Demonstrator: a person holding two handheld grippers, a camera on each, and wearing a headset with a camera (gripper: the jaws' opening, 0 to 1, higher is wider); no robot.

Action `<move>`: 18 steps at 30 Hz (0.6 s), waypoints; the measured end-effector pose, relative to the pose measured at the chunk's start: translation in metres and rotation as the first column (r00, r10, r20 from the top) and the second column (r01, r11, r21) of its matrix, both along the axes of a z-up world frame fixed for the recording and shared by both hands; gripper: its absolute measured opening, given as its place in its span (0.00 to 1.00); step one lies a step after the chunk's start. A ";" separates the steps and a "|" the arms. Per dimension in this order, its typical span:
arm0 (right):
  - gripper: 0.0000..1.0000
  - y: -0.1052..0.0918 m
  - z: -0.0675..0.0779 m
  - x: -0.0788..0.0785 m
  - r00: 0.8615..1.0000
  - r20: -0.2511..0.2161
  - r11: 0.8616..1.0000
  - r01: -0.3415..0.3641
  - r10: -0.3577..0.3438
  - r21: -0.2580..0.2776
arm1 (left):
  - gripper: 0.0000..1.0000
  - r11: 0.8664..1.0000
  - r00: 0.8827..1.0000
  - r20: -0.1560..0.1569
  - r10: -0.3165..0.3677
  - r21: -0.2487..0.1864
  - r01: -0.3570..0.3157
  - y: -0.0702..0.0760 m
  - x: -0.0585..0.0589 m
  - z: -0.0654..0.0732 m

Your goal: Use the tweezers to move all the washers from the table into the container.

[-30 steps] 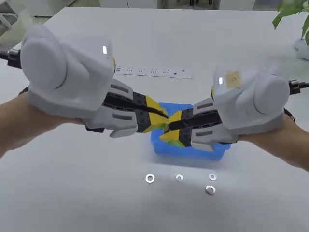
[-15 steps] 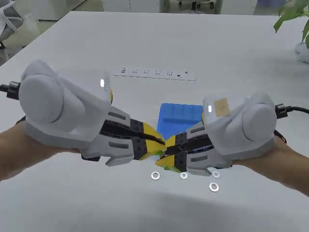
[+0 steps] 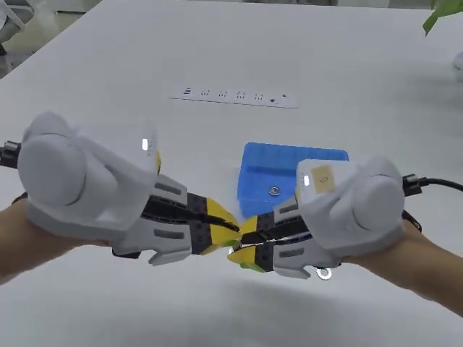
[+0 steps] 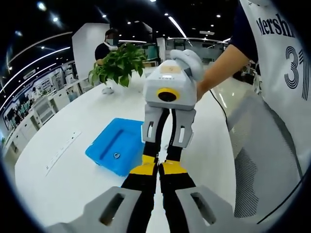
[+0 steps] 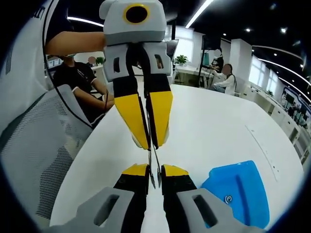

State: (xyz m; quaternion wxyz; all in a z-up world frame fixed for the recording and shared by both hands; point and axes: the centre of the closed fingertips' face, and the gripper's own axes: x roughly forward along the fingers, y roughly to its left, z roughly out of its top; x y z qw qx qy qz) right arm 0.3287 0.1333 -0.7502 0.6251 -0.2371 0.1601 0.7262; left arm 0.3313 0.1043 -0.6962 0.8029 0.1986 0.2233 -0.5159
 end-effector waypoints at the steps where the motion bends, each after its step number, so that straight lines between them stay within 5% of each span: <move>1: 0.11 0.002 0.000 0.001 1.000 0.001 1.000 0.003 -0.003 0.003 | 0.06 1.000 1.000 0.009 0.009 0.003 -0.009 0.003 0.002 0.000; 18: 0.11 0.012 -0.017 0.012 0.999 -0.013 1.000 0.031 -0.031 -0.005 | 0.07 0.999 0.998 -0.022 0.053 -0.013 -0.053 0.015 0.012 -0.017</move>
